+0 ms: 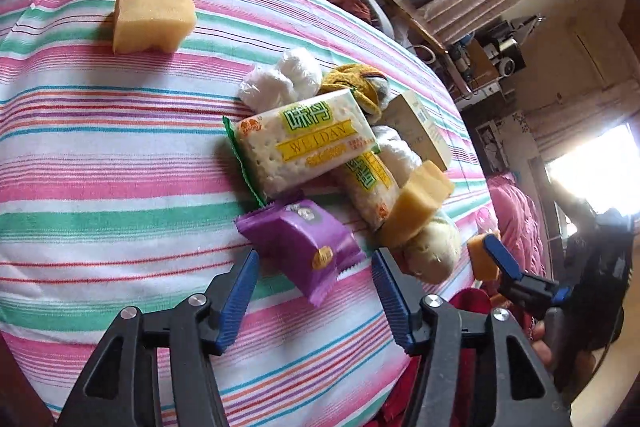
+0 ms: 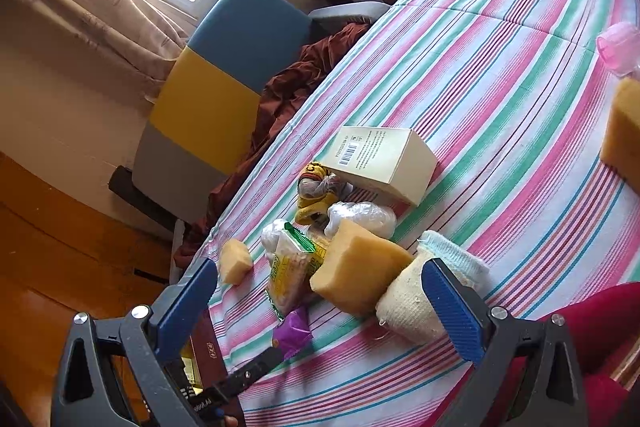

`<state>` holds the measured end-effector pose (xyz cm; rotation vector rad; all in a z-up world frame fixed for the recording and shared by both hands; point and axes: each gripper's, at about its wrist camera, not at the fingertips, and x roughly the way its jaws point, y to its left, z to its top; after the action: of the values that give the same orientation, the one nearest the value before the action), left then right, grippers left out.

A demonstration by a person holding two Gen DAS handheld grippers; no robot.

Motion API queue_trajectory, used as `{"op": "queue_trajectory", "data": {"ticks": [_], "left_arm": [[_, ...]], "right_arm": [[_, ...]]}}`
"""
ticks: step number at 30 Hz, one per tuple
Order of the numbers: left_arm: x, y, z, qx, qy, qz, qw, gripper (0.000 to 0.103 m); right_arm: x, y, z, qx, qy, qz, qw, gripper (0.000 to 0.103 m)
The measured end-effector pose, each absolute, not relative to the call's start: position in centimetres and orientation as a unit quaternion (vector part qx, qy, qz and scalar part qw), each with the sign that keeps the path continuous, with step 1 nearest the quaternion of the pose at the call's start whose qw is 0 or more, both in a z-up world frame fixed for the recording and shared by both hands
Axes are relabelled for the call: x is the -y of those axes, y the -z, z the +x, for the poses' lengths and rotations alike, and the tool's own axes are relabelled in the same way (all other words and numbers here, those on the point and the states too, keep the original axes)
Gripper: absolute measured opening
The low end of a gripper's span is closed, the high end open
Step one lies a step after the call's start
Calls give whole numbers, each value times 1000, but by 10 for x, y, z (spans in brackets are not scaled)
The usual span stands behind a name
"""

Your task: Organize objects

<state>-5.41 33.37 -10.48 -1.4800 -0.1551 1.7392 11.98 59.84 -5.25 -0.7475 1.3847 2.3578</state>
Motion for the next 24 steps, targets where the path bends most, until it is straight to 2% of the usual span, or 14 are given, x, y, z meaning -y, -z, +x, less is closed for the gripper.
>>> {"op": "queue_trajectory", "data": {"ticks": [6, 10, 12, 15, 21, 24], "left_arm": [[-379, 108, -49, -21, -719, -574, 391, 60], [-392, 107, -25, -115, -738, -526, 407, 59], [-388, 107, -17, -145, -752, -500, 405, 41], [-372, 109, -17, -123, -756, -489, 417, 34], [-343, 108, -2, -124, -767, -453, 437, 33], [-329, 107, 0, -109, -766, -457, 440, 33]], "right_arm": [[-598, 53, 120, -485, -824, -256, 141, 103], [-600, 54, 121, -492, -822, -254, 137, 103], [-601, 55, 122, -496, -820, -252, 138, 103], [-601, 55, 120, -495, -818, -258, 139, 103], [-599, 59, 109, -484, -812, -296, 140, 103], [-592, 57, 93, -450, -813, -339, 149, 103]]}}
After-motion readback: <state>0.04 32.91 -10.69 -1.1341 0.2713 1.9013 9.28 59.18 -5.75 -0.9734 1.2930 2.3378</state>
